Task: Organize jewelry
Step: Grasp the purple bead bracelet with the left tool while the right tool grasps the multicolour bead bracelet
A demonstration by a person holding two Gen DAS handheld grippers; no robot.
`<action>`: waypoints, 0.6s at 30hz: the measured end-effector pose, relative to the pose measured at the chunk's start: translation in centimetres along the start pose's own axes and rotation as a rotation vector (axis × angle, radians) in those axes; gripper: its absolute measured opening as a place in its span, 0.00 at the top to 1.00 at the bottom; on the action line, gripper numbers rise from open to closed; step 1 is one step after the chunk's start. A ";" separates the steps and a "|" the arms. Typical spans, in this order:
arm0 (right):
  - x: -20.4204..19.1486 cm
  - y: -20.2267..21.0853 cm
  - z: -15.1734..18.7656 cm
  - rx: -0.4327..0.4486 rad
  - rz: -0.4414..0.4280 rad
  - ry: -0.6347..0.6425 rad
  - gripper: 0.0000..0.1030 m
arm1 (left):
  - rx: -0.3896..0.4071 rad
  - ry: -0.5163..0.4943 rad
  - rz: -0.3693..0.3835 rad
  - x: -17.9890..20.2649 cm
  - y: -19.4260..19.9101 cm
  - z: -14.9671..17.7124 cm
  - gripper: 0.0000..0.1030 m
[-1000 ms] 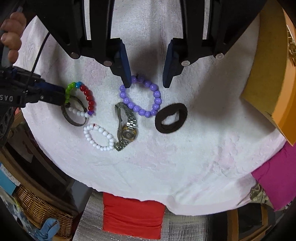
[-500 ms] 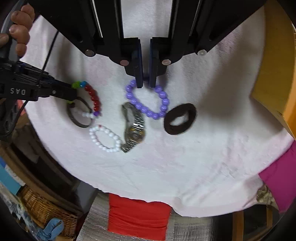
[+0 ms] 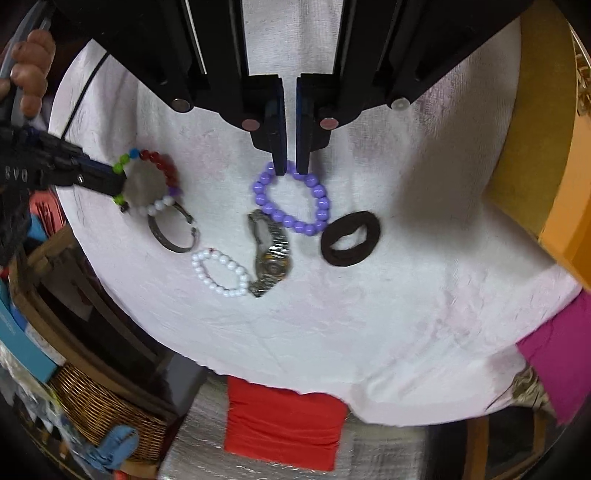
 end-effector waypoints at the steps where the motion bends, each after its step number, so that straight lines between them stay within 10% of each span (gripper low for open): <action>1: 0.1 0.1 0.1 -0.001 -0.001 -0.003 0.89 | -0.005 0.011 -0.004 -0.2 -0.2 0.0 0.92; 10: 0.2 -0.6 1.1 -0.036 -0.004 -0.008 0.89 | -0.016 0.050 -0.053 -0.1 -2.5 -1.0 0.74; 18: 0.4 -0.8 1.3 -0.048 -0.003 -0.005 0.89 | -0.004 0.022 -0.101 -0.3 -3.8 -2.1 0.79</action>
Point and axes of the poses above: each gripper's, at about its wrist camera, not at the fingertips, and y roughly against the way its jaws point, x to its right, z to its underside, the point moved 10 cm from there along -y, roughly the way its jaws point, and after that the axes turned 1 degree about -z, right-handed, at the moved point
